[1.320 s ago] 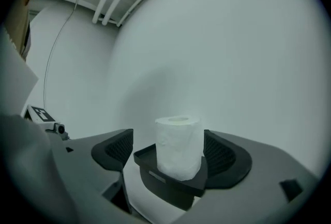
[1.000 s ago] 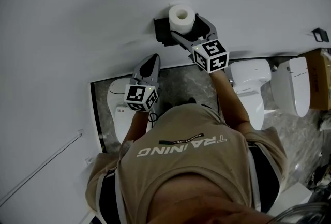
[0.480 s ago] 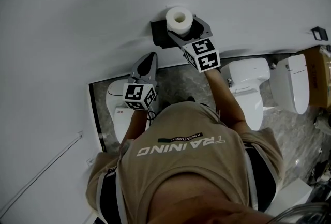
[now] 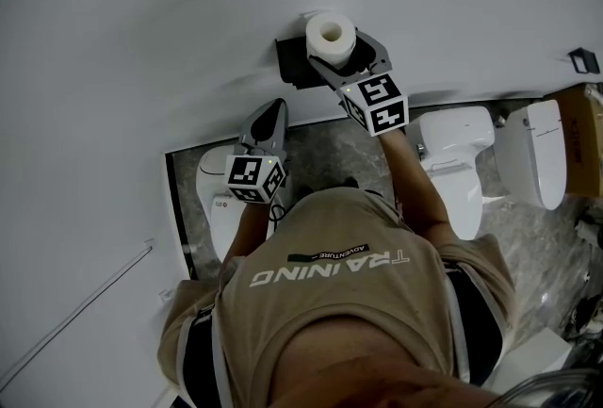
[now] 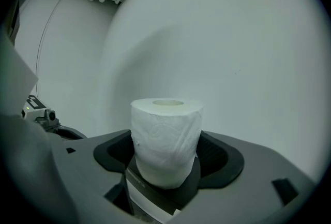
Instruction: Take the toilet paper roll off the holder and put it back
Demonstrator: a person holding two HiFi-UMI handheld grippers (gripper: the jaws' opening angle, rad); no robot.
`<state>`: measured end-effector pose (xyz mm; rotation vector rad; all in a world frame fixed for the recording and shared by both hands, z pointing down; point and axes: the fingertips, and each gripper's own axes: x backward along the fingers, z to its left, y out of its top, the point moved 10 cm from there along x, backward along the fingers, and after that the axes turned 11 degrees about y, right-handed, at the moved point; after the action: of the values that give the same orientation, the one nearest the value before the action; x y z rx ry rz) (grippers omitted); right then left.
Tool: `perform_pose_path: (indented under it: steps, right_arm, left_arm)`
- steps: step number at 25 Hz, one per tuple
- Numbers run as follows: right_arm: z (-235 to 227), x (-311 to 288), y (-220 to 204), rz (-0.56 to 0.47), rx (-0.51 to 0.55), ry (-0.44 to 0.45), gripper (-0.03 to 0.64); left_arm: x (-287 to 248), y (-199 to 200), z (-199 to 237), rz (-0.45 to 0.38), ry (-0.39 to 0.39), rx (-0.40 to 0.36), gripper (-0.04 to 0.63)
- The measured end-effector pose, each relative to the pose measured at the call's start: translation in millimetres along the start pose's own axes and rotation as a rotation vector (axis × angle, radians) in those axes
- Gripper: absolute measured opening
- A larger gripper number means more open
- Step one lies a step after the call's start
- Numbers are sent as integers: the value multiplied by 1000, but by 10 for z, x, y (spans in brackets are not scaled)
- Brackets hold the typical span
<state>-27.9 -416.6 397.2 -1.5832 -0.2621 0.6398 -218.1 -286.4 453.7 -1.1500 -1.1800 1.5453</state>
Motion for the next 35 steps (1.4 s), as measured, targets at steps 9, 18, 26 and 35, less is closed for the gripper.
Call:
perform_pose_path:
  steps: [9,18,26,35]
  right_arm:
    - [179,208,115,-49,35,7,377]
    - [562,481,53,-98,34,10,376]
    - [1036,806,-71,-97,80,32,376]
    - [1301,1429,-240,-132,92,85,376]
  left_arm:
    - [178,-14,-1,-12,-7,2,-2]
    - [406,-141,20,12,-93,-1,-2]
    - [631,-244,-61,14,-157,-13,-2]
    - [1170,-274,-610,-17,-103,-44,-2]
